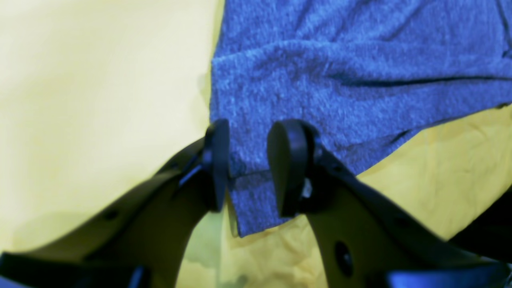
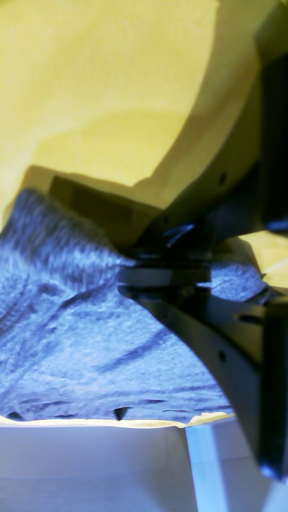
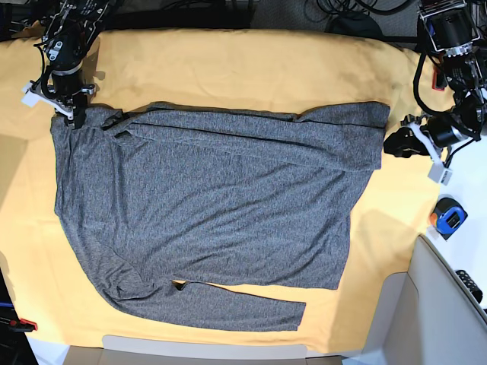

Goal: Fold the T-shirt properly
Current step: 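Regrip the shoulder corners with both grippers and hold them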

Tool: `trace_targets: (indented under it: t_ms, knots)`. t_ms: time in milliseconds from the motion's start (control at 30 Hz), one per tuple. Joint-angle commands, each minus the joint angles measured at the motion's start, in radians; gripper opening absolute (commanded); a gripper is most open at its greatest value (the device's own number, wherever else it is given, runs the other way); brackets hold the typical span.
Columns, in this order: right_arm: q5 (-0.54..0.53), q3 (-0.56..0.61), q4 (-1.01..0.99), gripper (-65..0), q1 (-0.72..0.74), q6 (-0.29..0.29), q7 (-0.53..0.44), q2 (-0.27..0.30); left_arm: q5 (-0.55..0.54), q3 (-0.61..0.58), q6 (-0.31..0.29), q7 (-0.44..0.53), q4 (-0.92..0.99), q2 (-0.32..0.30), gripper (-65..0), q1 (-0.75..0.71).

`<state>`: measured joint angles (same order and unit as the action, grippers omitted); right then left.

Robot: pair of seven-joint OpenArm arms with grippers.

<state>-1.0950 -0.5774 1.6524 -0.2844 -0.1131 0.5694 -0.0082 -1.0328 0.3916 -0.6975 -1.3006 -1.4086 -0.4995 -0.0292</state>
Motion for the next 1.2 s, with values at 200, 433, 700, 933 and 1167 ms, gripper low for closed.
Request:
trace_targets:
  t_ms: [200,433,700,933,1167]
  knots:
    - [-0.014,-0.002,-0.042,-63.8,0.006,0.005,0.024,0.004,-0.01,0.034,-0.001,0.005,0.194,-0.024,-44.8,-0.007]
    - [-0.014,-0.002,-0.042,-63.8,0.007,0.005,0.024,0.004,-0.014,0.027,-0.001,0.006,0.271,-0.017,-40.3,-0.007]
    - [-0.014,-0.002,-0.041,-63.8,0.006,0.005,0.024,0.004,-0.016,-0.033,-0.001,0.005,0.271,-0.001,-40.3,-0.007]
    - [-0.014,0.0,-0.041,-63.8,0.001,0.005,0.024,0.004,-0.016,-0.073,-0.001,0.003,0.268,0.034,-40.3,-0.007]
    - [-0.014,0.0,-0.041,-63.9,-0.005,0.005,0.025,0.004,-0.016,-0.075,-0.001,0.002,0.268,0.032,-40.3,-0.007]
